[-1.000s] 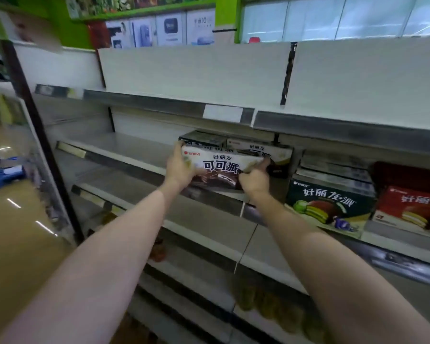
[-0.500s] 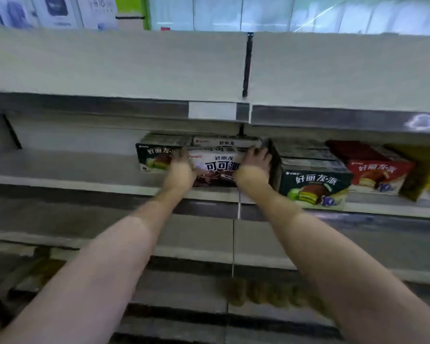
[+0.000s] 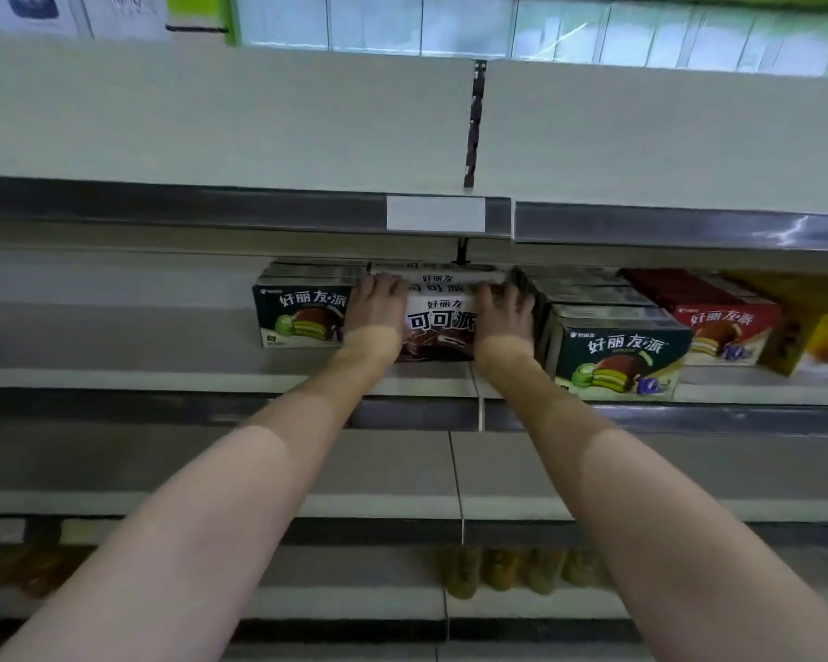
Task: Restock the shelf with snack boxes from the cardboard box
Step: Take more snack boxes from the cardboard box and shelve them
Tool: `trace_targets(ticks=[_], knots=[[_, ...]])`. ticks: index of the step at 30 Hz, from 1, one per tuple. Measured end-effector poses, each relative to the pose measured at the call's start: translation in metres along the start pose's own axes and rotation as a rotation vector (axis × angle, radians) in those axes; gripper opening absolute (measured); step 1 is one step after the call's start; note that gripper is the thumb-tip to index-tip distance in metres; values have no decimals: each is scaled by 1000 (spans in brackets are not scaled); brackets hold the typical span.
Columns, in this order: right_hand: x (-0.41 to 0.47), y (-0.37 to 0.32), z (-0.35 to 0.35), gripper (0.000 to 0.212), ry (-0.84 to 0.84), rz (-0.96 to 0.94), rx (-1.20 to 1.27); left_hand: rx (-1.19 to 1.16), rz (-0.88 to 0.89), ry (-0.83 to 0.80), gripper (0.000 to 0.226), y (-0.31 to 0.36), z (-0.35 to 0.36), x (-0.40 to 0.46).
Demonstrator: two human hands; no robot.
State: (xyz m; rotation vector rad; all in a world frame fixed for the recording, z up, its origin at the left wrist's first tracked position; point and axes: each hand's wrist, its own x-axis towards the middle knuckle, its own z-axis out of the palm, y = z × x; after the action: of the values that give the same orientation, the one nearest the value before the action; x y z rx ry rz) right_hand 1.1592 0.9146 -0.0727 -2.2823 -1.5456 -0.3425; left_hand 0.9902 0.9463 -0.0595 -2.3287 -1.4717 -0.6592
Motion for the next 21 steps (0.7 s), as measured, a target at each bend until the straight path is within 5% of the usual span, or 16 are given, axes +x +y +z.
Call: trace_targets(ticks=[21], knots=[[29,1,15,54,130,-92,-78,-17,-4,49,62,-7,30,42]])
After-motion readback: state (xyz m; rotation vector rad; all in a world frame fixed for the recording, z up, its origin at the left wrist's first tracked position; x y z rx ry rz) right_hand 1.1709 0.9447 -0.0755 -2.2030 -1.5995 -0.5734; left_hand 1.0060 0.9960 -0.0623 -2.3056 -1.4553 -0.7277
